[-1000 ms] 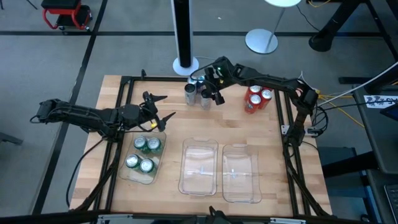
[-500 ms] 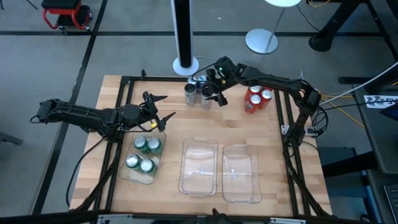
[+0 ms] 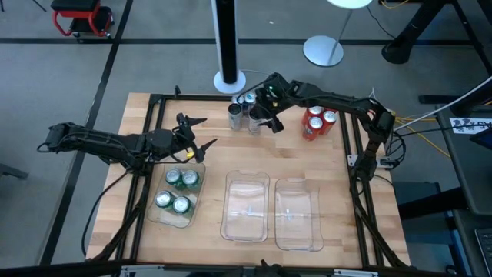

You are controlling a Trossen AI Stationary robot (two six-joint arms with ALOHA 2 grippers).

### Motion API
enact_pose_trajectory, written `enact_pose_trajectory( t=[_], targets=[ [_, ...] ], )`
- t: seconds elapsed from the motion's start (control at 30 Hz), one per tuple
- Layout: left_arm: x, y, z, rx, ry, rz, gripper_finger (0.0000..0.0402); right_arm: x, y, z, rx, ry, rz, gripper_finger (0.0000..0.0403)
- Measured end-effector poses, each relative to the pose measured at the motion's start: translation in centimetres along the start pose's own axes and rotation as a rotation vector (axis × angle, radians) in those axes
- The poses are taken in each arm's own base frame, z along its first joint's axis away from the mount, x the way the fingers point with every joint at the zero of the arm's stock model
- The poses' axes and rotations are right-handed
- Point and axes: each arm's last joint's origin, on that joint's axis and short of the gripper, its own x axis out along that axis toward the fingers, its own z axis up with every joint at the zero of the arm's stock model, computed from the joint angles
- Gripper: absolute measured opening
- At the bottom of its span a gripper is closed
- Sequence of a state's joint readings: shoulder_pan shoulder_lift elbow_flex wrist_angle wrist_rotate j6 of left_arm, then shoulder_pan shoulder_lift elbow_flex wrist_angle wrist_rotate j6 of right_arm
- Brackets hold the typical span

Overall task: Sort soda cans
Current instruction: Put the right white soda can into the middle transparent bin

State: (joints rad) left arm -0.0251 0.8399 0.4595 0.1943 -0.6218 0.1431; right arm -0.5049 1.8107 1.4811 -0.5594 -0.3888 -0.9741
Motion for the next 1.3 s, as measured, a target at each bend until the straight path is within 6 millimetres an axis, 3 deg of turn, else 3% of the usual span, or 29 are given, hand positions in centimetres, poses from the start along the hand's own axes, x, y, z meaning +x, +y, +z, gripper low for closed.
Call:
enact_pose_trajectory(
  t=[0.2,0.67,0.87,1.3],
  targets=[
    [0.0,0.0,0.0,0.000,-0.003,0.000,0.0388,0.0,-0.2,0.4,-0.013,-0.062,-0.002,0.0394],
    [0.0,0.0,0.0,0.000,-0.004,0.001,0.0388,-0.2,-0.5,0.4,0.031,0.001,-0.059,0.0367],
    [0.0,0.0,0.0,-0.005,-0.001,0.000,0.0388,0.1,-1.0,-1.2,0.122,0.006,-0.044,0.0367],
    [0.0,0.0,0.0,-0.007,-0.003,0.001,0.0388,1.6,0.0,-2.5,0.130,-0.004,-0.046,0.0367]
  ],
)
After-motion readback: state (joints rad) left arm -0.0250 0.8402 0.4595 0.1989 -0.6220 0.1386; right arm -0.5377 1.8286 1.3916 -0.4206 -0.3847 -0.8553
